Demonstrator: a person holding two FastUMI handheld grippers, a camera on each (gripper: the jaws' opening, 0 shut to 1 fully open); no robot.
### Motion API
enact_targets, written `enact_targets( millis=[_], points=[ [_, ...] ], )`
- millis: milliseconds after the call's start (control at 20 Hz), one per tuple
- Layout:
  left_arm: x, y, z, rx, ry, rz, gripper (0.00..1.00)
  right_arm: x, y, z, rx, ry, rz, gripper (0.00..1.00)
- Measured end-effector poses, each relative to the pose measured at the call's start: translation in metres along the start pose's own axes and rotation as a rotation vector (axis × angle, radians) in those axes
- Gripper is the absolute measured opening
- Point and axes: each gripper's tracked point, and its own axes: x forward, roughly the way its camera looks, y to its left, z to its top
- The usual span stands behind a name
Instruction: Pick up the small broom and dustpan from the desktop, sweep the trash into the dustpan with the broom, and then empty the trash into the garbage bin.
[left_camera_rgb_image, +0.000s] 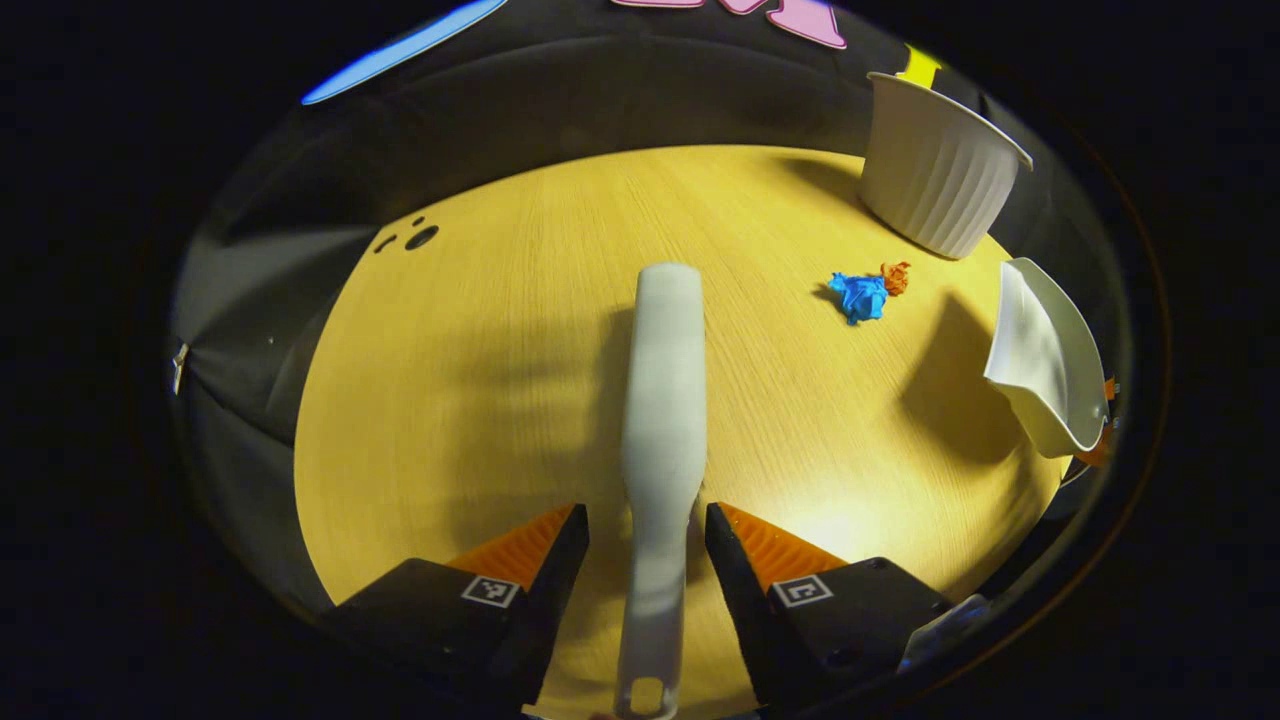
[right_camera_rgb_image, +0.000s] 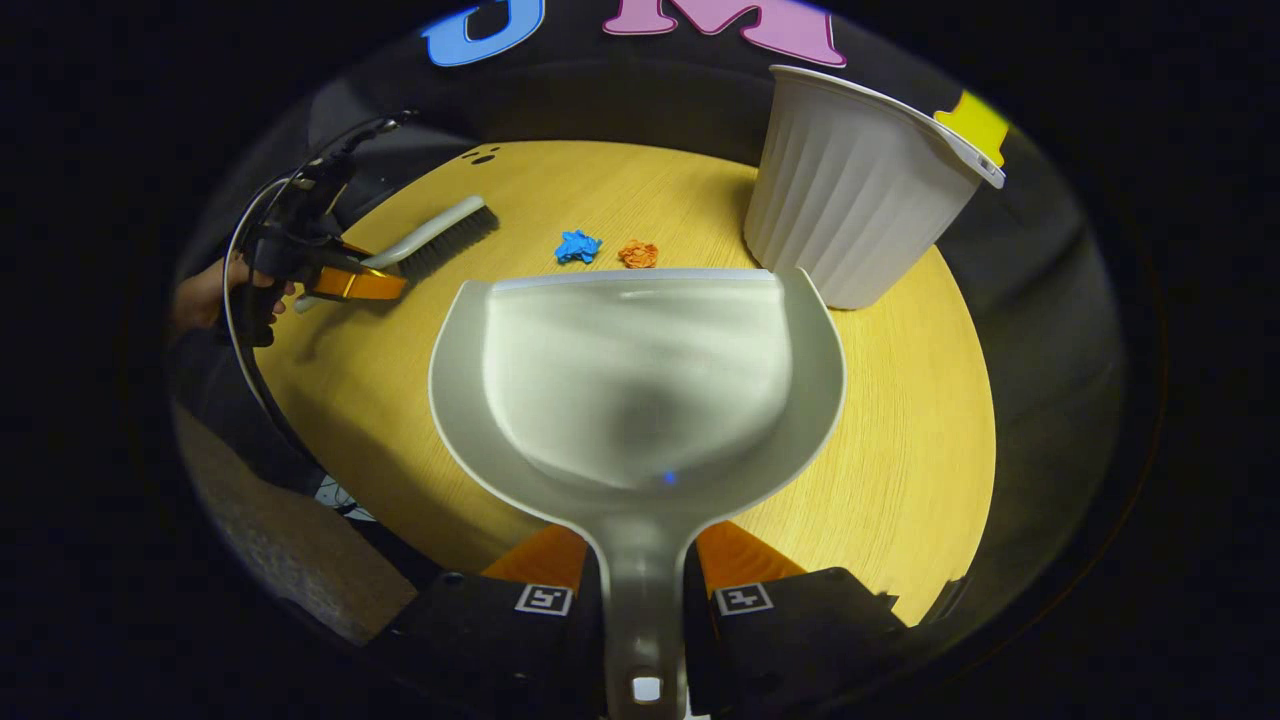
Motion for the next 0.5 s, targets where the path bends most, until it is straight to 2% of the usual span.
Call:
enact_targets(
  millis=[100,150,200,300,350,450,500],
  points=[
    [0.006,0.001,-0.002,0.006,0.014,0.0,0.69,0.0,-0.002,0.0,-0.028,0.011,0.004,0.37],
    [0.006,-0.001,0.001,0.005,-0.001,-0.009,0.58,-0.001,-0.004,0.0,-0.043,0.015,0.002,0.37],
    [0.007,-0.004,0.003,0.011,-0.003,-0.019,0.53,0.0,-0.006,0.0,-0.057,0.02,0.003,0.37],
    [0.008,-0.004,0.004,0.038,-0.003,-0.025,0.36,-0.001,-0.009,0.002,-0.072,0.032,0.01,0.34],
    [0.008,-0.004,0.006,0.048,-0.005,-0.021,0.3,-0.001,-0.009,0.002,-0.075,0.046,0.015,0.37],
    [0.0,-0.007,0.022,0.068,-0.042,-0.025,0.3,0.0,-0.011,0.001,-0.089,0.074,0.02,0.37],
    [-0.005,-0.011,0.038,0.08,-0.08,-0.033,0.27,0.001,-0.012,0.002,-0.102,0.086,0.02,0.37]
  ],
)
